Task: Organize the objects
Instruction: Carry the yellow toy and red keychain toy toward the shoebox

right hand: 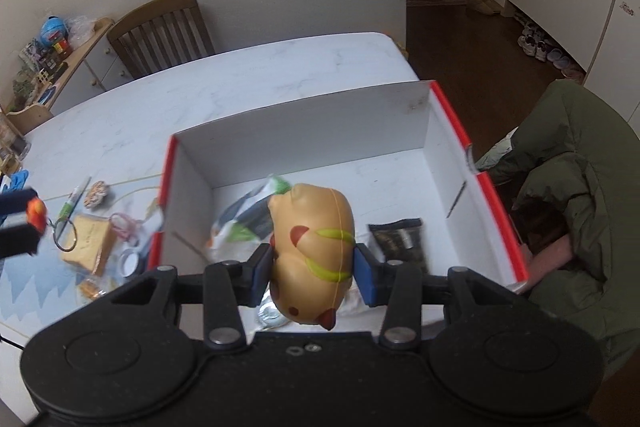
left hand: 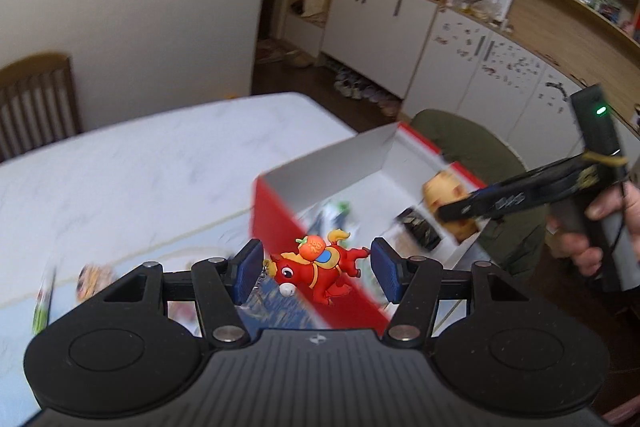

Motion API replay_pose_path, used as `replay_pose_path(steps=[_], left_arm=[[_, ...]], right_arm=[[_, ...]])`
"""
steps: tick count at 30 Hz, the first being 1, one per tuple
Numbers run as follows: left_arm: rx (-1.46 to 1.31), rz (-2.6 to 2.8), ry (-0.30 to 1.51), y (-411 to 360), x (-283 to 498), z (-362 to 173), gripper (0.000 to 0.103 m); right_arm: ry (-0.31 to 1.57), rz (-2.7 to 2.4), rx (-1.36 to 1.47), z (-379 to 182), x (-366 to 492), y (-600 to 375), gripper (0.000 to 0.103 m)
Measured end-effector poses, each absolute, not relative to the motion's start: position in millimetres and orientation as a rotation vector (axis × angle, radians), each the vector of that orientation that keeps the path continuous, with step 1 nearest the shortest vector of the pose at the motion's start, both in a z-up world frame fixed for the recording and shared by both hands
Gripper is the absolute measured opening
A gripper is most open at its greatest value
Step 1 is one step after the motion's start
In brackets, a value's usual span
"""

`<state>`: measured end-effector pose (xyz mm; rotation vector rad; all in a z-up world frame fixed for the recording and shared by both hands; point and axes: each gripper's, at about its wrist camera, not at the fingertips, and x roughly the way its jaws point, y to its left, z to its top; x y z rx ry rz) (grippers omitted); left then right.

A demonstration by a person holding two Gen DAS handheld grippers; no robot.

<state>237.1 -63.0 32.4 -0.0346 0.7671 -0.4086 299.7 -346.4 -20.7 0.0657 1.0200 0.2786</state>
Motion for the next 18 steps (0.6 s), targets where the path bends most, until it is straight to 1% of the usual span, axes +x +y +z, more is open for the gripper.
replay_pose_path(steps=[4,8,12,18], left_arm=[[-0.001,-0.449,0.749,-96,257,42,0.058],[0.026,-0.478,0.763,-131,277,37,0.058],[0.066,-0.505,0.796,-165,294,20,0.058],[0.135,-0.511,0.874,-205,312,-20,0.058]], right_arm=[[1.014,0.269,0.059,-26,311,-359,0.043],[1.015,0.245,0.055,-34,325,-371,0.043],[1.031,0.219,0.061,-45,342,-381,0.043],[1.048,0.205,0.038,-60,366,-382,0.043]])
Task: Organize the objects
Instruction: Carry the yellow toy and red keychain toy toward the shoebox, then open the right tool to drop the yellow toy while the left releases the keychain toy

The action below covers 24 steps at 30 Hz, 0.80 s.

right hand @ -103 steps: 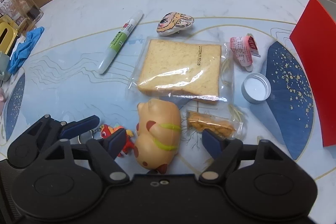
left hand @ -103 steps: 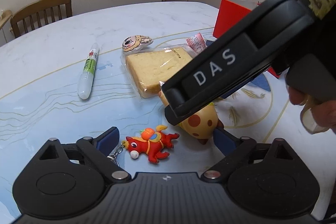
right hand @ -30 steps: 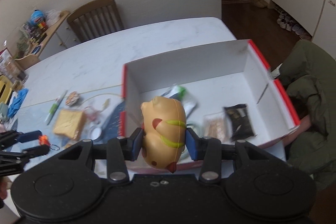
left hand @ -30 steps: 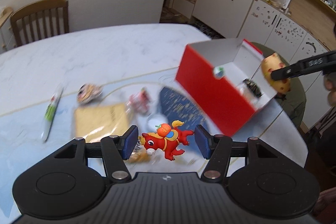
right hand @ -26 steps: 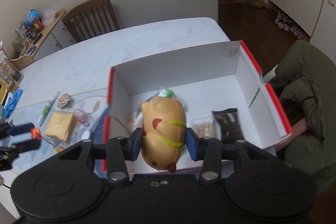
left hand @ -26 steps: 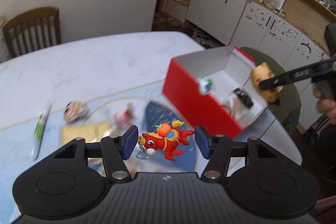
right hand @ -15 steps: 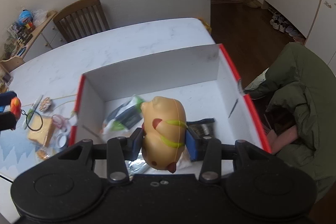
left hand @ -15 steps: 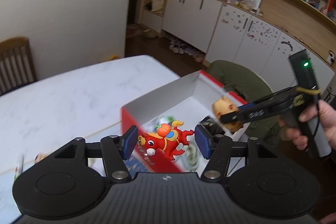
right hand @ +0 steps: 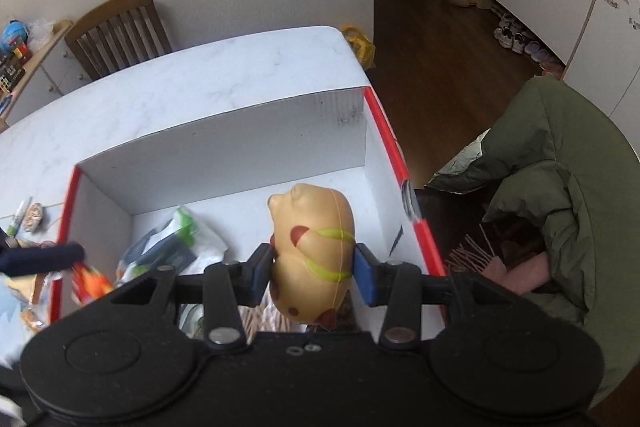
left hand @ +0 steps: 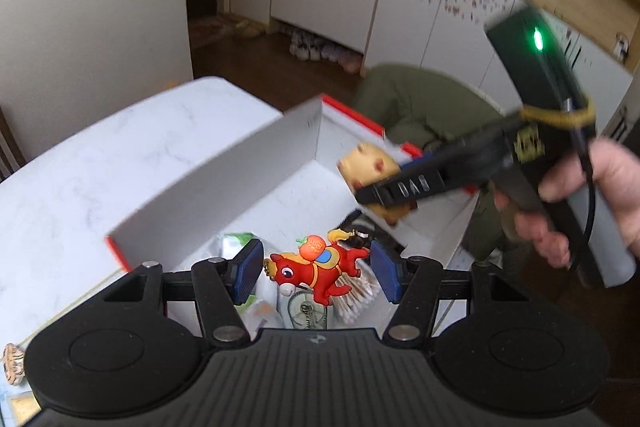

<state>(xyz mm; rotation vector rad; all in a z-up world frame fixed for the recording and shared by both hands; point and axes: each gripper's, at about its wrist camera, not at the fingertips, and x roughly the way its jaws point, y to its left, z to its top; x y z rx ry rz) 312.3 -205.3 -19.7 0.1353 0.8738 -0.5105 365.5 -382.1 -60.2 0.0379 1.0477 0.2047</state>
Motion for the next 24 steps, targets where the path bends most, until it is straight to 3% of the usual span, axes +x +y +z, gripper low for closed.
replay_pose_path(steps=[13,24], left_arm=[[0.214,-0.460,0.998,-238,338,-79,0.058],[0.248,-0.442,1.060,-235,345,-100,0.058]], right_arm=[[1.139,0.262,-0.048,-99,402,-351,0.043],[1.180,0.275,-0.095,-117,407,-333,0.043]])
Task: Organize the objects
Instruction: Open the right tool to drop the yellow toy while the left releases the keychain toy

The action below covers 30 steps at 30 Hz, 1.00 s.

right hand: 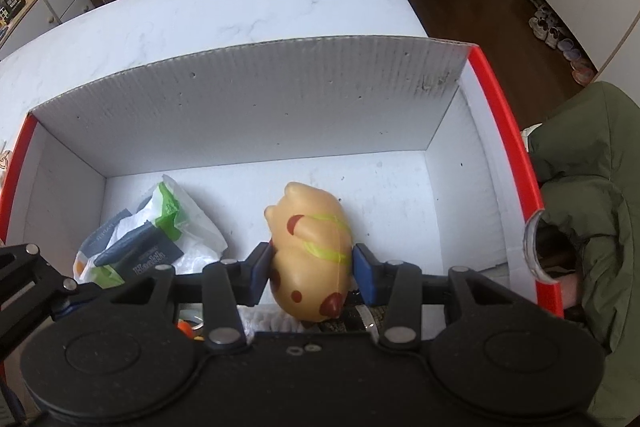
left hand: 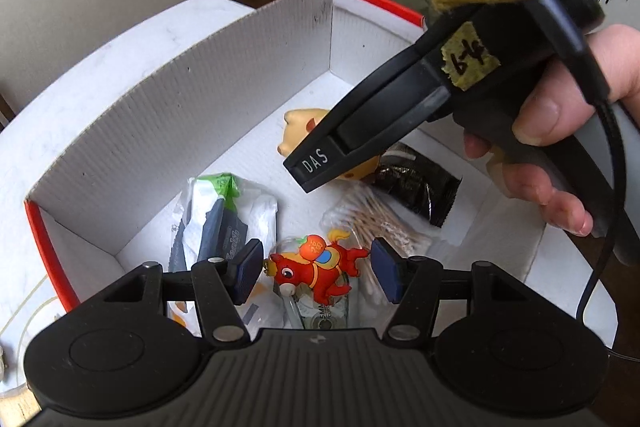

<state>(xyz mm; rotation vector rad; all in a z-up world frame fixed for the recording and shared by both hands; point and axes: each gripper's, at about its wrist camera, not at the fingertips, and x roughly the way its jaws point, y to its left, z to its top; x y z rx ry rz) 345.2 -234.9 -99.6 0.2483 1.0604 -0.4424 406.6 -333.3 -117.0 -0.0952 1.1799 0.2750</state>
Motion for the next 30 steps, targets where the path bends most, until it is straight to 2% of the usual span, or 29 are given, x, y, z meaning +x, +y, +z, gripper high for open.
replay_pose_path(steps=[7,11,12,14,19,27,30], left_arm=[[0.227,-0.448,1.120,-233,349,-106,0.059],[0.226,-0.449,1.123,-231,348,-104,0.060],[0.222,-0.449,1.120,-230,347,-102,0.062],[0.200,-0.448,1.109,-226,345,-99,0.067],[0.134,-0.438,1.083,-215,338,-88,0.067],[0.073,-0.427,1.003,-203,322,-59,0.067],[0.063,-0.431,0.970,-195,316,-46,0.067]], right_arm=[[1.185,0.278,-0.065,-114,408,-337,0.045],[1.180,0.281,-0.063,-111,404,-340,0.054],[1.176,0.283,-0.065,-109,403,-340,0.055],[1.170,0.289,-0.067,-106,399,-340,0.055],[1.141,0.314,-0.067,-92,389,-340,0.058],[1.070,0.337,-0.045,-59,372,-341,0.069],[1.047,0.345,-0.028,-48,362,-338,0.069]])
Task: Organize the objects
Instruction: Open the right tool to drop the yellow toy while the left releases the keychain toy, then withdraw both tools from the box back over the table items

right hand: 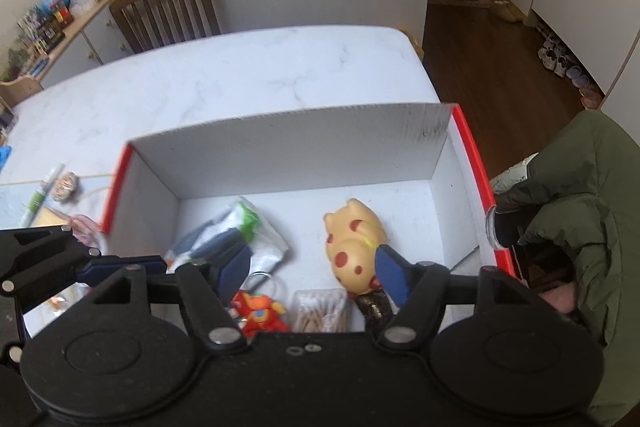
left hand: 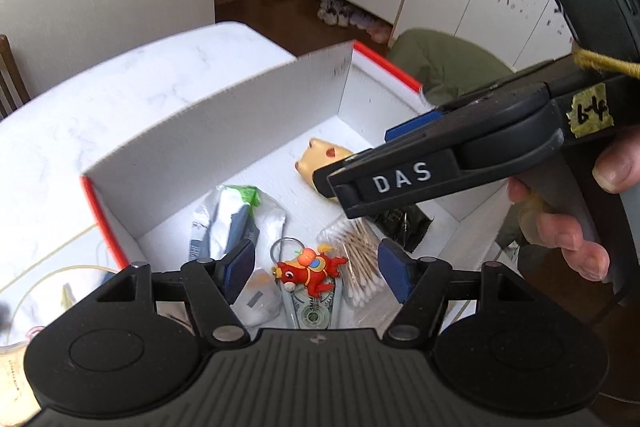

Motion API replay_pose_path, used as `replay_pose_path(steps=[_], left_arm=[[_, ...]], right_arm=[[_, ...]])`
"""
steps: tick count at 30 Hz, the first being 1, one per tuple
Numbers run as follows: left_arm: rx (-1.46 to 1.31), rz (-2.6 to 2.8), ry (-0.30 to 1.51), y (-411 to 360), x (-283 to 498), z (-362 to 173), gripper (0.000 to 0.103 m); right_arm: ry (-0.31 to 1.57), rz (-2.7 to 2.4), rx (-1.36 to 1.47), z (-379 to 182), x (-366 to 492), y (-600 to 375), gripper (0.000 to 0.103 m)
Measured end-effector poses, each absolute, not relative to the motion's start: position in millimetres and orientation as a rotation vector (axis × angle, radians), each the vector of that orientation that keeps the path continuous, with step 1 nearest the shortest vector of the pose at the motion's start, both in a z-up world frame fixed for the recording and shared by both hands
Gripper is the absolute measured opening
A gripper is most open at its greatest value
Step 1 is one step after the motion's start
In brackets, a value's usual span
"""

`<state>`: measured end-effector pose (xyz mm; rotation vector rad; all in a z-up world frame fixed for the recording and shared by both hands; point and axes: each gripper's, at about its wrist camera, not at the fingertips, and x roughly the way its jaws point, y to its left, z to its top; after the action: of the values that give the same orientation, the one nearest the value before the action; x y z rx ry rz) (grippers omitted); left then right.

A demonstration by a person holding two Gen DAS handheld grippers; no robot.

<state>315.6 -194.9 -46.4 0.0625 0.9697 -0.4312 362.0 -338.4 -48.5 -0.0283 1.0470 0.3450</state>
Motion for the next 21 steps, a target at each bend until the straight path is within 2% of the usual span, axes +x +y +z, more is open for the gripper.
replay_pose_path(steps=[11,16,18,21], left_arm=[[0.019,-0.455,0.883,-160,275,-14,0.067],[0.022,-0.430,0.838,-134,249,0,0.067],[0.012,-0.415,0.828,-119,239,5,0.073],[-0.018,-0.393,0.822,-94,226,9,0.075]], right_arm=[[0.963,0.344,0.017,-12,314,-337,0.071],[0.936,0.339,0.042,-4,293,-329,0.080],[0.931,0.340,0.043,-2,284,-323,0.081],[0.924,0.340,0.049,-1,272,-310,0.083]])
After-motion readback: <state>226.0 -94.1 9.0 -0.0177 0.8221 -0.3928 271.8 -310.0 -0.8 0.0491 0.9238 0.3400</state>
